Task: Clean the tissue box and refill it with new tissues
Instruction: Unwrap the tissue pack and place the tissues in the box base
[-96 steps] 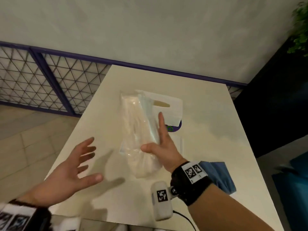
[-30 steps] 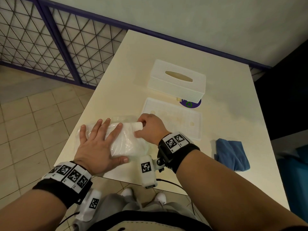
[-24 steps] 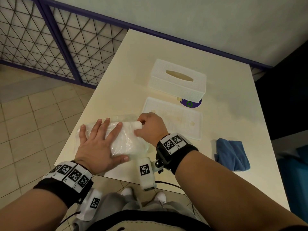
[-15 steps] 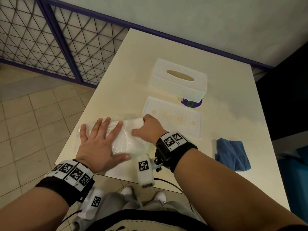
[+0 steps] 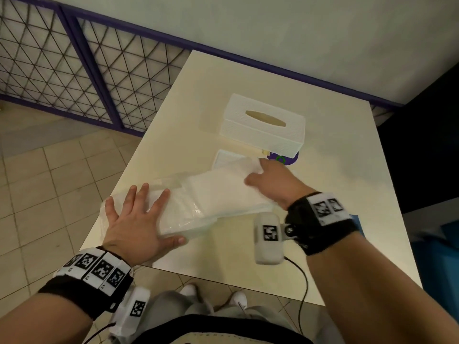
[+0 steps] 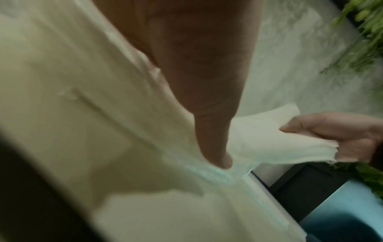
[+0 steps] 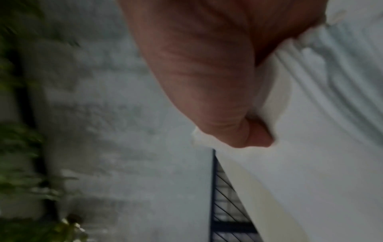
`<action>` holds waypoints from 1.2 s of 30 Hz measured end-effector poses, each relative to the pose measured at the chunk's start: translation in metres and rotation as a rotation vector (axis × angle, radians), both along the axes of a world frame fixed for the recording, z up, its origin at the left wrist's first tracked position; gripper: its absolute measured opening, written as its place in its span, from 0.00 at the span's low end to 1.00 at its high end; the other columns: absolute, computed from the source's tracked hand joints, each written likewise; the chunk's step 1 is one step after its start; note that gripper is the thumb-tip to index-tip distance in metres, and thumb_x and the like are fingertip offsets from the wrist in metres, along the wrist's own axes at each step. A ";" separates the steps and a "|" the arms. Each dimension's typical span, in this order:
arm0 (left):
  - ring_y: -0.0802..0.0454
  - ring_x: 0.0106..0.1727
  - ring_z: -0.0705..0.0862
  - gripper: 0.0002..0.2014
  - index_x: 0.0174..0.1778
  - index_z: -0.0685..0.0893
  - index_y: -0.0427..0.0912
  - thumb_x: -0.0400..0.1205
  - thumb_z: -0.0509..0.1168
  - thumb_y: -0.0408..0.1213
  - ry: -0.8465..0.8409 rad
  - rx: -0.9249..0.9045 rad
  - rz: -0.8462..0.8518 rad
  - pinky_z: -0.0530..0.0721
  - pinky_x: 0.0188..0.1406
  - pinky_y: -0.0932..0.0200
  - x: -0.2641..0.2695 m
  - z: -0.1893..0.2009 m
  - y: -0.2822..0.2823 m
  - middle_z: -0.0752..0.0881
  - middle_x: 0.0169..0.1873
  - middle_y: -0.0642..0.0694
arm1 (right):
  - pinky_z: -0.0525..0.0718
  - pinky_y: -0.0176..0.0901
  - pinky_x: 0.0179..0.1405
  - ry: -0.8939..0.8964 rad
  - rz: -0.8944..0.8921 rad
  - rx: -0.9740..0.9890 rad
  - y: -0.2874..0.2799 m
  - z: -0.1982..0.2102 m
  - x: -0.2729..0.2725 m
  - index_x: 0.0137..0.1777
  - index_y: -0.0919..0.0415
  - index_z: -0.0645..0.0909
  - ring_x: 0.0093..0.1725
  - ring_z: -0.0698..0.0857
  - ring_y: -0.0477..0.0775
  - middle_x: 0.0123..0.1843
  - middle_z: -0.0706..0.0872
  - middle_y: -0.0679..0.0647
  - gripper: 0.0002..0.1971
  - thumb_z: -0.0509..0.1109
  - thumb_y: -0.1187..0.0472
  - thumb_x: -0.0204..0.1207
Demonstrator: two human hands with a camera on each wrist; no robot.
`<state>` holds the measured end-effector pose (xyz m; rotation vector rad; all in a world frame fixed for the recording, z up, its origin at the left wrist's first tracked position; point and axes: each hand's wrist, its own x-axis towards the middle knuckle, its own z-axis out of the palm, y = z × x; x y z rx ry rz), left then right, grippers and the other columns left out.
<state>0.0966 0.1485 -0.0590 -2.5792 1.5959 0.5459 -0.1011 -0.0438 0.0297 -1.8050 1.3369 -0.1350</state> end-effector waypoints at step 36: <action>0.56 0.38 0.81 0.18 0.55 0.80 0.45 0.75 0.61 0.20 1.051 -0.534 0.443 0.77 0.33 0.62 -0.096 -0.005 -0.184 0.85 0.40 0.51 | 0.84 0.46 0.45 -0.564 -0.651 0.098 -0.057 -0.096 -0.105 0.44 0.47 0.82 0.42 0.84 0.51 0.40 0.86 0.51 0.25 0.71 0.81 0.61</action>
